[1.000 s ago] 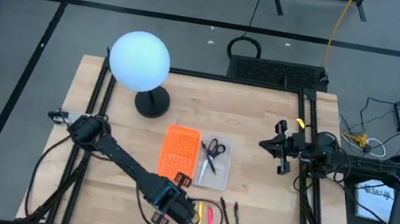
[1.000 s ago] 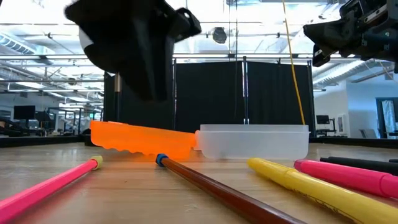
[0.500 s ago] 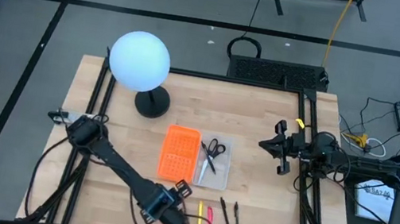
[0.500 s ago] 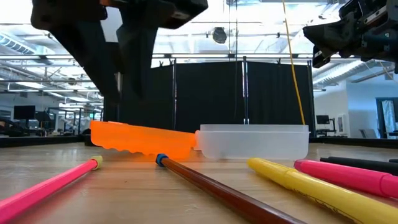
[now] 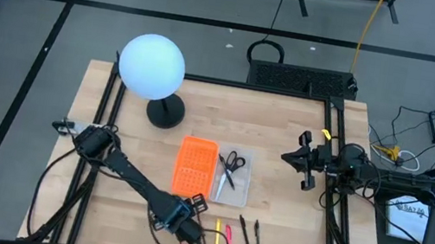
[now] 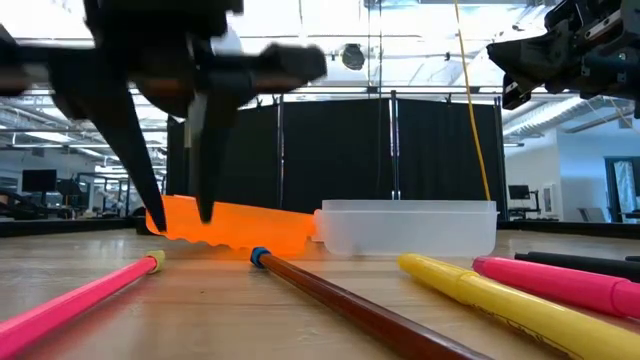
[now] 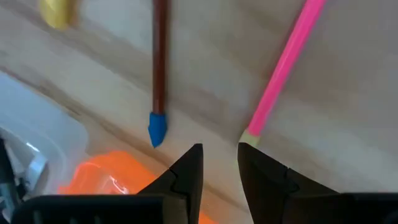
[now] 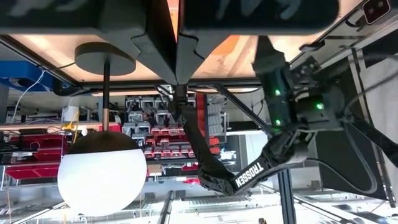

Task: Pick & place school supplies into a supply box
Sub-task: Put the pink pencil into the orange supply box

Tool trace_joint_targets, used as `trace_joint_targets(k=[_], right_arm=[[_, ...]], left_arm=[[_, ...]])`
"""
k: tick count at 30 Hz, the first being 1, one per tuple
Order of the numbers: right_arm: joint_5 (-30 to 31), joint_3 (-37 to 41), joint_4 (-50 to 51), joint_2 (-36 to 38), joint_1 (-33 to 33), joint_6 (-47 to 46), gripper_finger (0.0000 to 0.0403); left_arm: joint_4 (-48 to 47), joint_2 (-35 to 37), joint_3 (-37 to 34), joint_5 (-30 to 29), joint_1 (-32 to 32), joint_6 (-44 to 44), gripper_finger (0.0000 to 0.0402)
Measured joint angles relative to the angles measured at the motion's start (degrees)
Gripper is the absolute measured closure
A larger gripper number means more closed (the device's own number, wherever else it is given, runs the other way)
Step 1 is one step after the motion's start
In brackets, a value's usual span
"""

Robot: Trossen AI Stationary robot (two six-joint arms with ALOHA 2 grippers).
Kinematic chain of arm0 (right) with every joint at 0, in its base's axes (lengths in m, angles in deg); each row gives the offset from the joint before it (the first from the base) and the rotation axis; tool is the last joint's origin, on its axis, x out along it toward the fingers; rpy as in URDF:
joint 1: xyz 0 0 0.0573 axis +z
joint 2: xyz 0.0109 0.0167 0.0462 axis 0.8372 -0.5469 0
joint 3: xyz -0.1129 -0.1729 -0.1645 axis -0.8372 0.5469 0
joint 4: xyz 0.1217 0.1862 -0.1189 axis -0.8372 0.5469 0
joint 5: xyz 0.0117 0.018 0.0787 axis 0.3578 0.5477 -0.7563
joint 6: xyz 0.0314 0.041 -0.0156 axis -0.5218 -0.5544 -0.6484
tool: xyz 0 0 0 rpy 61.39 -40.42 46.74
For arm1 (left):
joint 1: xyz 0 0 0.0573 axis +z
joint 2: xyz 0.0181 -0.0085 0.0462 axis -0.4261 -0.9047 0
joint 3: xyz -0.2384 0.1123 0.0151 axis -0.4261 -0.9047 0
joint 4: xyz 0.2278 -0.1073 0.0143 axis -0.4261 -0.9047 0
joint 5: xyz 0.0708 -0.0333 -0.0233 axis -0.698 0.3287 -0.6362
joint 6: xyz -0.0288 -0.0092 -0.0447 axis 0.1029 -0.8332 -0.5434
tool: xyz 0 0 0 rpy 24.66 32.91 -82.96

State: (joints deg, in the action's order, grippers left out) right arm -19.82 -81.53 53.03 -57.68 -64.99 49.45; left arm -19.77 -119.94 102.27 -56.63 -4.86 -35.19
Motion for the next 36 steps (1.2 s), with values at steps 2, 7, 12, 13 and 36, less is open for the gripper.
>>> trace_joint_targets(k=[2, 7, 12, 13, 36], right_arm=[[0.0, 0.0, 0.0, -0.1, 0.0, 0.0, 0.0403], [0.0, 0.0, 0.1, -0.1, 0.0, 0.1, 0.0403], [0.0, 0.0, 1.6, -0.1, 0.0, 0.0, 0.0403], [0.0, 0.0, 2.0, -0.1, 0.0, 0.0, 0.0403], [0.0, 0.0, 3.1, -0.1, 0.0, -1.5, 0.0403]], left_arm=[[-0.1, 0.0, -0.8, -0.2, 0.6, 1.1, 0.0292], [-0.1, 0.0, -0.8, 0.4, 0.7, 2.1, 0.0271], [-0.2, 0.0, -0.8, -3.2, 0.3, 2.2, 0.0224], [-0.3, 0.0, -0.8, -3.7, 0.3, 2.1, 0.0214], [0.0, 0.0, -0.8, 4.6, -0.9, 11.2, 0.0216]])
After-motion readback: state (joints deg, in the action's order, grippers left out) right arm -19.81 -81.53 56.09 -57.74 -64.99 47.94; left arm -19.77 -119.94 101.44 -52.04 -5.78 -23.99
